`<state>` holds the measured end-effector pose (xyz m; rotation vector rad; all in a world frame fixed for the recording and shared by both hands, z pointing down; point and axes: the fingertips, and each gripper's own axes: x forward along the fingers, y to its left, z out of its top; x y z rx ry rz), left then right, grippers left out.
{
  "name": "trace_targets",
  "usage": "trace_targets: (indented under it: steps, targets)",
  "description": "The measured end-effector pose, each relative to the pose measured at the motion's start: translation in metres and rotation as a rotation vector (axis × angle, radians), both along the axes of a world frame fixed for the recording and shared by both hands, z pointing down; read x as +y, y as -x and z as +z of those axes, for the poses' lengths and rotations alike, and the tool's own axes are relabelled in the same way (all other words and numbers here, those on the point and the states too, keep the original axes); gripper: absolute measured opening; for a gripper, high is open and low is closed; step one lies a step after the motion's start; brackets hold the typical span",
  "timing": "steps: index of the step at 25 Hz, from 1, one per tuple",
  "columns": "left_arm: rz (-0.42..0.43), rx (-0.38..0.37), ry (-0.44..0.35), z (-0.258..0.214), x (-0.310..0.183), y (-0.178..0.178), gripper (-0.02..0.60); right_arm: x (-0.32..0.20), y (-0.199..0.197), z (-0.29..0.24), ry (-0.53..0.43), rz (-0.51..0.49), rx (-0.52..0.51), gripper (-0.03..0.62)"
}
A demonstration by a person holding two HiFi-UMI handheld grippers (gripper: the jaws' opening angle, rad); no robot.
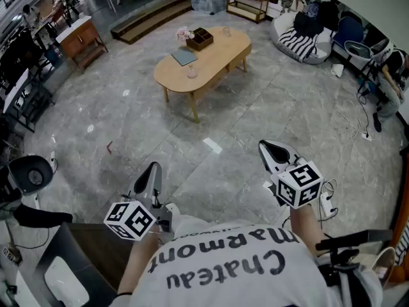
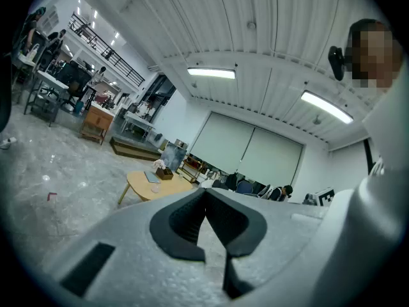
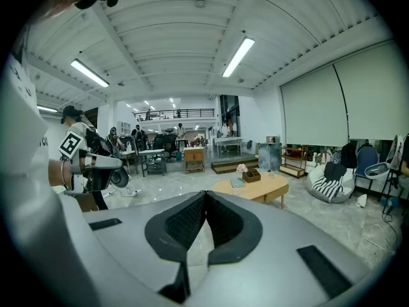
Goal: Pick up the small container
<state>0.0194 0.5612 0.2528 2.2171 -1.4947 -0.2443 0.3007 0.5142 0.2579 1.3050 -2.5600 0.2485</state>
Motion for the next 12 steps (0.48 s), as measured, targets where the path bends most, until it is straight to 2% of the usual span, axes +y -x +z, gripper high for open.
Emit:
trace_targets:
  steps: [8,12]
  targets:
    - [-0.017,0.012,-0.002,0.0,-0.002,0.018,0.014,-0.003,0.012,0.005,0.007,-0.001,0.004,0.012]
    - [0.019,0.036,0.016,0.004,-0.016,0.029,0.014,-0.018,0.025,0.01,0.038,0.014,-0.005,0.012]
